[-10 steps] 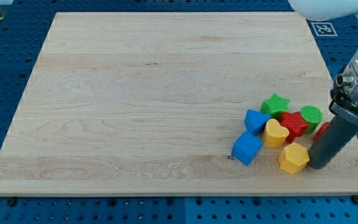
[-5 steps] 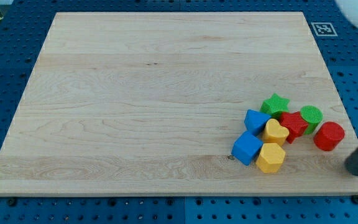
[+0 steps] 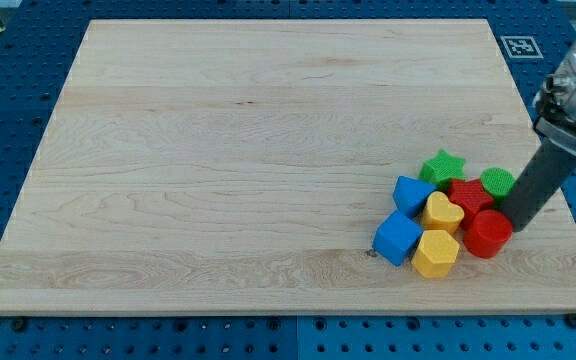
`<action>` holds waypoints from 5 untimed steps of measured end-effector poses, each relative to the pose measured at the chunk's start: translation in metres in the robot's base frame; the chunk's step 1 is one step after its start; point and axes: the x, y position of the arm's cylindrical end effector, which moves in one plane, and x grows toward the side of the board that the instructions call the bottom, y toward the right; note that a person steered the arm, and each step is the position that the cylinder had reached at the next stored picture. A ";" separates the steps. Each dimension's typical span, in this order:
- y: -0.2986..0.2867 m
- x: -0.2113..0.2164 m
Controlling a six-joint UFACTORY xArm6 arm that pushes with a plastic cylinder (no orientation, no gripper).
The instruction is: Move the yellow hexagon red circle and green blocks into the group of blocks
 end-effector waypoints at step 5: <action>0.027 -0.057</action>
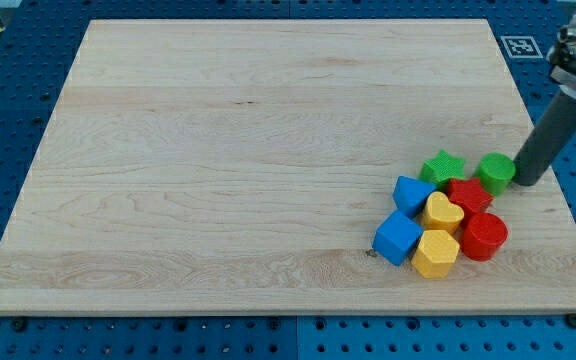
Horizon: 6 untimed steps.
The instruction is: Move the yellow hexagon red circle and green blocks into the group of blocks
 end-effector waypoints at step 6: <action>-0.096 -0.045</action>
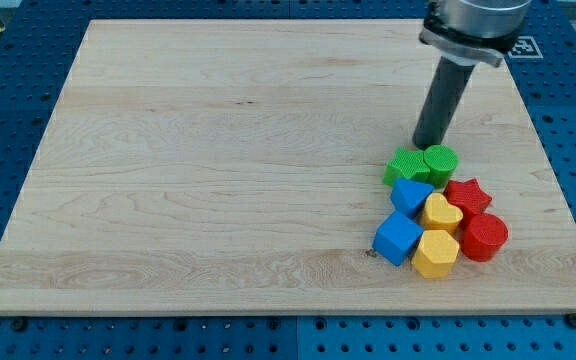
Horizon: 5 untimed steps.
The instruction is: Move the yellow hexagon red circle and green blocks into the group of blocks
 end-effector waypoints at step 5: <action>-0.045 0.014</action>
